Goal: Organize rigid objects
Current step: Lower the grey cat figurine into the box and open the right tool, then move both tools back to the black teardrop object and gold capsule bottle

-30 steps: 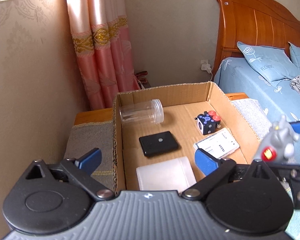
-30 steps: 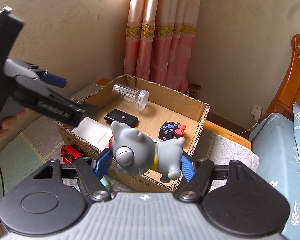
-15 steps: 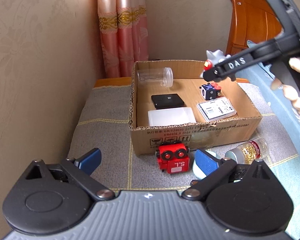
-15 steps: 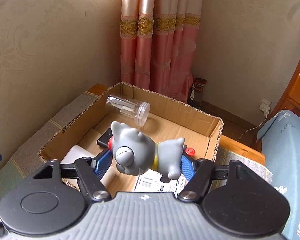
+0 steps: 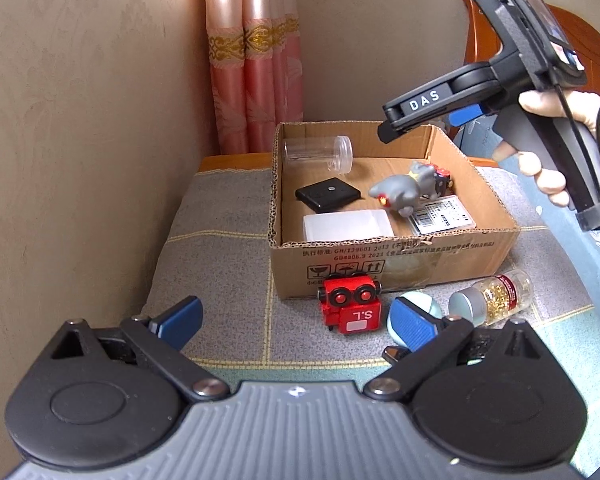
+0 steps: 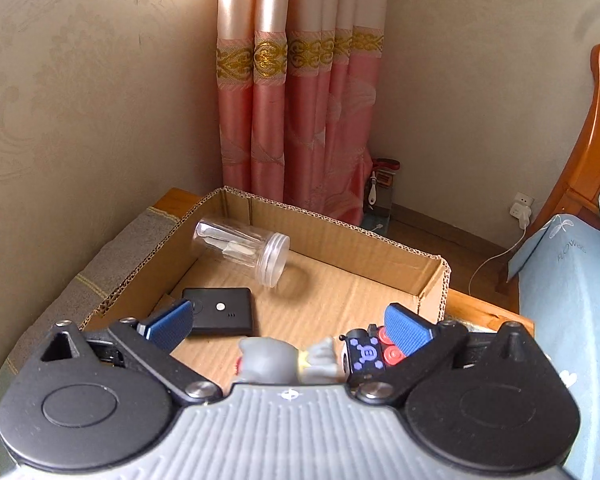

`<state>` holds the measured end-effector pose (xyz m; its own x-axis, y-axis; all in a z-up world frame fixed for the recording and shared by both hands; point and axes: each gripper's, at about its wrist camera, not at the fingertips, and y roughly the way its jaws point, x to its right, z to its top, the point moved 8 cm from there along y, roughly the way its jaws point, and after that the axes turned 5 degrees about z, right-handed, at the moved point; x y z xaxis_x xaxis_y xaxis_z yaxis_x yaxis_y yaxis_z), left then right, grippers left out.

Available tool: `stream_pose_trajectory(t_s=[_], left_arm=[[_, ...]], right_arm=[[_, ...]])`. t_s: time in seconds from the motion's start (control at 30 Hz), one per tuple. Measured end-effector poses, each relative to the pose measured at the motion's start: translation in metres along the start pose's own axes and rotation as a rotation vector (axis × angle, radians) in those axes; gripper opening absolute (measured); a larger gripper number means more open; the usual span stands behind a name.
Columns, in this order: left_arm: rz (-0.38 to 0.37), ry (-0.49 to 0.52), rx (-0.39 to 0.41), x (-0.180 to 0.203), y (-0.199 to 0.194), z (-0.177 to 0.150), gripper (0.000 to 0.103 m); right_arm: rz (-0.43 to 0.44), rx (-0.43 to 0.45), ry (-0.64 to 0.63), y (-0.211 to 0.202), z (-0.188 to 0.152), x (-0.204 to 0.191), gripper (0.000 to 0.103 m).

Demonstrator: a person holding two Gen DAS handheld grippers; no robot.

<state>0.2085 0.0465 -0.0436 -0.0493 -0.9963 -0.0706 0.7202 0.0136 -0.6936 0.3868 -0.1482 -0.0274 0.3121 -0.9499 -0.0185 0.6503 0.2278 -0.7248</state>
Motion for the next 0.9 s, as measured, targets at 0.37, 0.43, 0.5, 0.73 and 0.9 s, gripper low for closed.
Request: stream_pose_trajectory(t_s=[0.37, 0.43, 0.5, 0.73, 0.9], left_arm=[[-0.014, -0.01, 0.012, -0.001, -0.007, 0.0, 0.1], [-0.016, -0.013, 0.011, -0.002, -0.007, 0.0, 0.101], [-0.018, -0.019, 0.011, -0.003, -0.007, 0.0, 0.101], [-0.035, -0.033, -0.002, -0.005, -0.002, -0.004, 0.101], [-0.059, -0.028, -0.022, 0.0, 0.004, -0.008, 0.101]], right_arm=[[-0.01, -0.017, 0.019, -0.027, -0.023, -0.006, 0.103], [-0.013, -0.02, 0.029, -0.033, -0.03, -0.007, 0.103], [-0.028, -0.021, 0.034, -0.039, -0.041, -0.008, 0.103], [-0.072, 0.001, 0.078, -0.066, -0.094, -0.004, 0.103], [-0.114, 0.005, 0.126, -0.073, -0.14, -0.002, 0.103]])
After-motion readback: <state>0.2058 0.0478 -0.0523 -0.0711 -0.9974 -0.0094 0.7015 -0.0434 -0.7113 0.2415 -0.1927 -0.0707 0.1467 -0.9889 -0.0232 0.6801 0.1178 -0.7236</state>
